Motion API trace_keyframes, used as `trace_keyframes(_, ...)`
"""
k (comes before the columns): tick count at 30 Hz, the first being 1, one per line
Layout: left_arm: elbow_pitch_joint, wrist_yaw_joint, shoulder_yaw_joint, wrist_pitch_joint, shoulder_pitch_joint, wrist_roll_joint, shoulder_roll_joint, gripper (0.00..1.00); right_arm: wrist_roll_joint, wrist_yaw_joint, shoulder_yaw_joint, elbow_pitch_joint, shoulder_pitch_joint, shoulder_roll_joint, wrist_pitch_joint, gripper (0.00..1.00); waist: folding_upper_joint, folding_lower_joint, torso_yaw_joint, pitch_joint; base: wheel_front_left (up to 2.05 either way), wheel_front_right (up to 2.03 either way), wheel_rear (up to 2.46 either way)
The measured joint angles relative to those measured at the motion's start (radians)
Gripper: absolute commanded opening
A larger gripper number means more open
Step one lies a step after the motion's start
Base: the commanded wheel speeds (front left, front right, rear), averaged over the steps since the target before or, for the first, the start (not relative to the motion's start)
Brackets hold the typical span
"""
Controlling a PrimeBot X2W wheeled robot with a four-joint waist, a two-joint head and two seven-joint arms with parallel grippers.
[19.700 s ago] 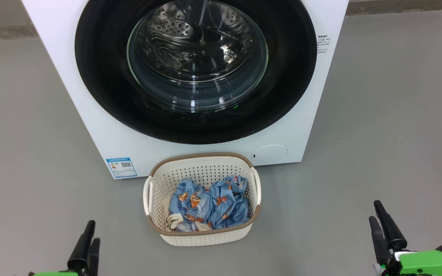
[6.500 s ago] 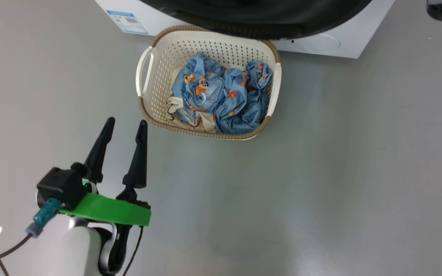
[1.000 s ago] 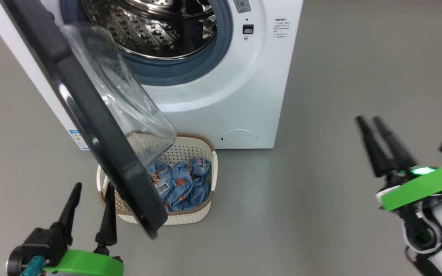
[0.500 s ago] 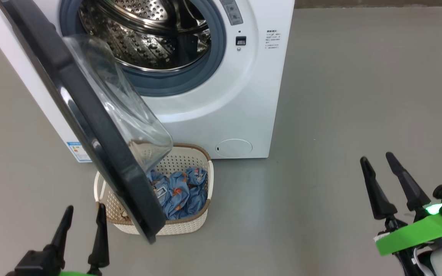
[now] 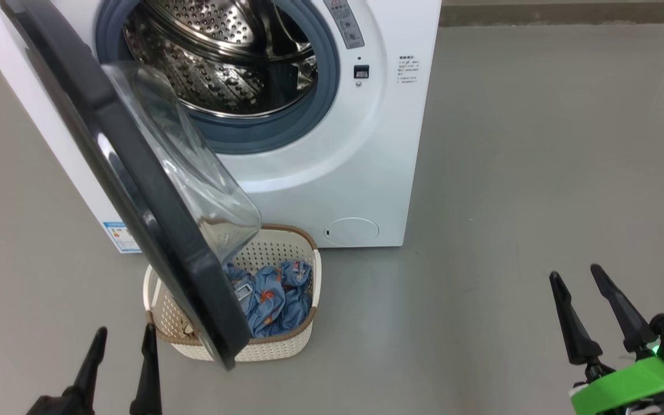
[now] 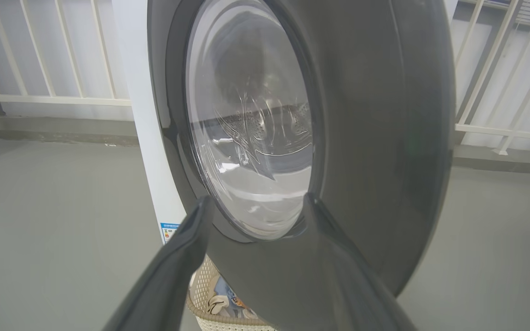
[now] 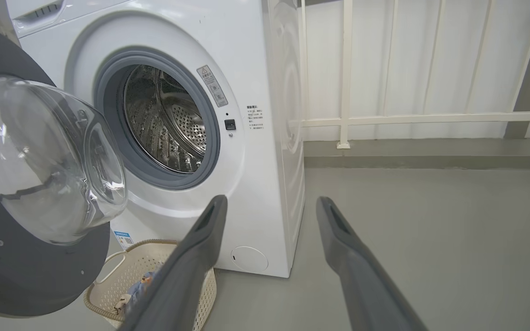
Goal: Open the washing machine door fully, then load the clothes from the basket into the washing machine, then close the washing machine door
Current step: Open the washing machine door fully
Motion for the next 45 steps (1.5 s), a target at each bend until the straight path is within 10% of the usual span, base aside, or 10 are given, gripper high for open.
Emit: trace_keyframes(45,-0.026,0.057,-0.030,0.000,0.088,-0.027,0.004,1.00,-0.096,0.000,-0.019,0.042,0.082,0.044,0.000,1.00,0.0000,0.0000,0.001,-0.028,0.00,0.00,0.00)
